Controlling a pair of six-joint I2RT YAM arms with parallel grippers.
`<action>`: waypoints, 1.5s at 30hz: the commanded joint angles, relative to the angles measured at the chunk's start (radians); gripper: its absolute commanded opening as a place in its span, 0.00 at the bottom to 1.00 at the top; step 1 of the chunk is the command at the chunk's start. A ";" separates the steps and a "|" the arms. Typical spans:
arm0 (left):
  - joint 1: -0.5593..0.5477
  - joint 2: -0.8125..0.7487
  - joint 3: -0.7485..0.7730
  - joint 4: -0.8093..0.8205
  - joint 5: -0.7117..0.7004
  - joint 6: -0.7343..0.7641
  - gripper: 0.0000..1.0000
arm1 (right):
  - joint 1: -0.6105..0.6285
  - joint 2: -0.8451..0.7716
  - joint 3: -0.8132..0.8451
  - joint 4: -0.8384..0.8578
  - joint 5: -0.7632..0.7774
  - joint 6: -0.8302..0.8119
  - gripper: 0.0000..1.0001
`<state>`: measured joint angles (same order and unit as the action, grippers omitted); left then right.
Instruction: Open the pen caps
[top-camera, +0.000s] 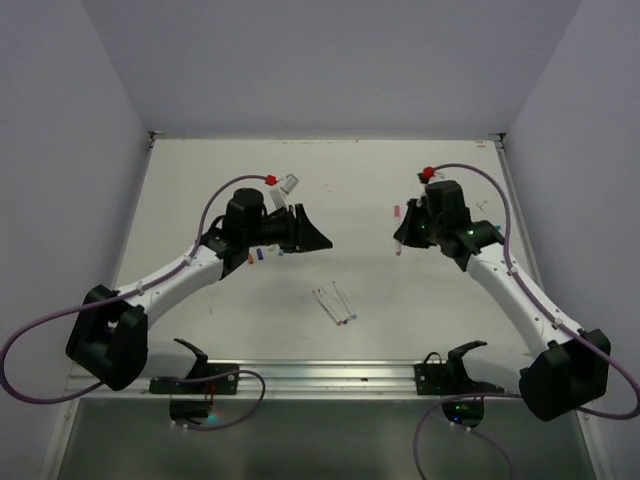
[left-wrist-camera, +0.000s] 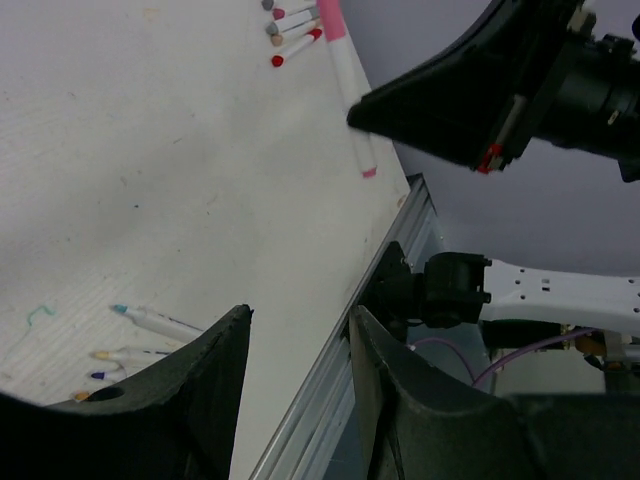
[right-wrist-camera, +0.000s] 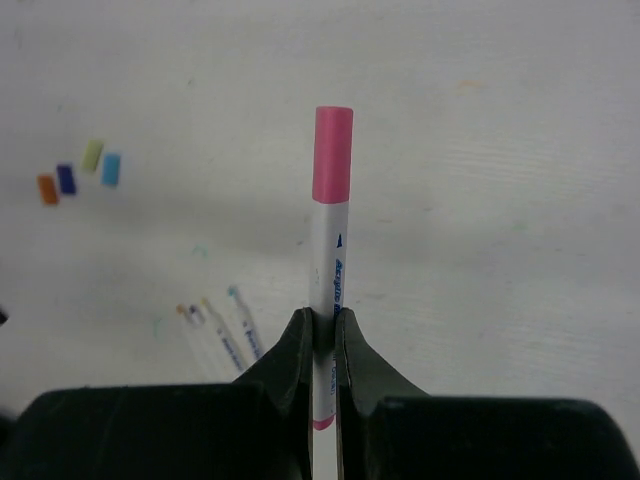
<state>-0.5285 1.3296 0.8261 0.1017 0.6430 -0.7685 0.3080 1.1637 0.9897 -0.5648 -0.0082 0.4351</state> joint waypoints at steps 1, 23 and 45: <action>0.007 0.019 0.004 0.141 0.050 -0.097 0.47 | 0.185 0.028 0.046 0.009 -0.219 -0.073 0.00; 0.048 -0.007 -0.079 0.179 -0.037 -0.178 0.47 | 0.425 0.083 0.038 0.213 -0.296 -0.072 0.00; 0.048 -0.018 -0.136 0.286 -0.055 -0.252 0.20 | 0.437 0.148 0.032 0.299 -0.277 -0.009 0.00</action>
<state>-0.4843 1.3426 0.6949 0.3286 0.5755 -1.0130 0.7383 1.3239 0.9985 -0.3130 -0.3000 0.4118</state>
